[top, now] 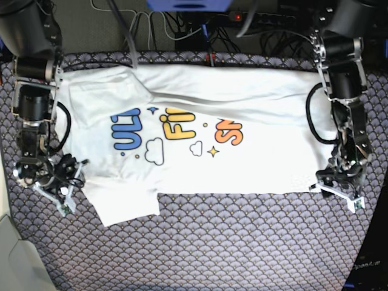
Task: Fold the T-shirt properly
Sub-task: 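Release the shirt and move both grippers toward the hem, then grasp the hem corners of the shirt with both grippers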
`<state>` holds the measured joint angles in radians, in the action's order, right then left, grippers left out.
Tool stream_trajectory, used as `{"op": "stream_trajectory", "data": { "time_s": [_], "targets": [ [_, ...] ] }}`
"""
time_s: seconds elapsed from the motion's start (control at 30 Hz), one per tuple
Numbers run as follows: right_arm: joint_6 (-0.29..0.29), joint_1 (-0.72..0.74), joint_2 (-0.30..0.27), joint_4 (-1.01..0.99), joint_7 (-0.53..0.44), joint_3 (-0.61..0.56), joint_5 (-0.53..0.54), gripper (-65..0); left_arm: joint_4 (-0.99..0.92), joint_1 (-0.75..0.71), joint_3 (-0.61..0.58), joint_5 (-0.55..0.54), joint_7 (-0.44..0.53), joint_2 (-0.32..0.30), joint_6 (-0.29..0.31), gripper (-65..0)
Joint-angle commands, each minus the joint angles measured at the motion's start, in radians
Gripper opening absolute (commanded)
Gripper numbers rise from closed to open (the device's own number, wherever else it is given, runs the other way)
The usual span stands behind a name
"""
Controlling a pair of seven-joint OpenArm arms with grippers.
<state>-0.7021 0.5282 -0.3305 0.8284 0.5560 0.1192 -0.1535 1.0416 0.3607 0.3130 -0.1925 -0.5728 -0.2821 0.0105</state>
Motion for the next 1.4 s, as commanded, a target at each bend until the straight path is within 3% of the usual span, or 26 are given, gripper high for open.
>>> {"op": "stream_trajectory", "data": {
  "time_s": [0.0, 0.13, 0.33, 0.4, 0.53, 0.57, 0.7, 0.93, 1.37],
  "targets": [
    [0.004, 0.033, -0.014, 0.002, -0.03, 0.003, 0.007, -37.1, 0.01, 0.025, 0.004, -0.002, 0.029, -0.013, -0.004, -32.0],
    [0.004, 0.033, -0.014, -0.034, -0.069, 0.003, 0.007, -37.0, 0.007, 0.024, 0.004, -0.002, 0.11, -0.012, -0.004, -32.0],
    [0.004, 0.027, -0.014, -0.076, -0.087, 0.003, 0.007, -38.7, -0.01, 0.019, 0.004, -0.002, 0.119, -0.012, -0.001, -32.0],
    [0.004, 0.025, -0.014, -0.076, -0.087, 0.004, 0.009, -44.8, -0.06, 0.021, 0.004, -0.002, 0.122, -0.012, -0.001, -32.0],
    [0.004, 0.023, 0.003, -0.076, -0.087, 0.006, 0.009, -64.1, -0.148, 0.025, 0.004, -0.002, 0.196, -0.01, 0.001, -31.9],
    [0.004, 0.023, 0.006, -0.076, -0.086, 0.004, 0.009, -65.0, -0.166, 0.025, 0.004, -0.002, 0.225, -0.01, 0.001, -31.8],
    [0.004, 0.023, 0.006, -0.076, -0.084, 0.004, 0.009, -65.0, -0.222, 0.025, -0.005, -0.003, 0.3, -0.009, 0.001, -31.8],
    [0.004, 0.023, 0.017, -0.076, -0.083, 0.003, 0.009, -65.0, -0.269, 0.054, -0.154, -0.003, 0.345, -0.01, -0.001, -31.7],
    [0.004, 0.022, 0.02, -0.076, -0.081, 0.001, 0.007, -65.0, -0.43, 0.151, -0.162, -0.005, 0.414, -0.019, -0.001, -31.7]
  ]
}}
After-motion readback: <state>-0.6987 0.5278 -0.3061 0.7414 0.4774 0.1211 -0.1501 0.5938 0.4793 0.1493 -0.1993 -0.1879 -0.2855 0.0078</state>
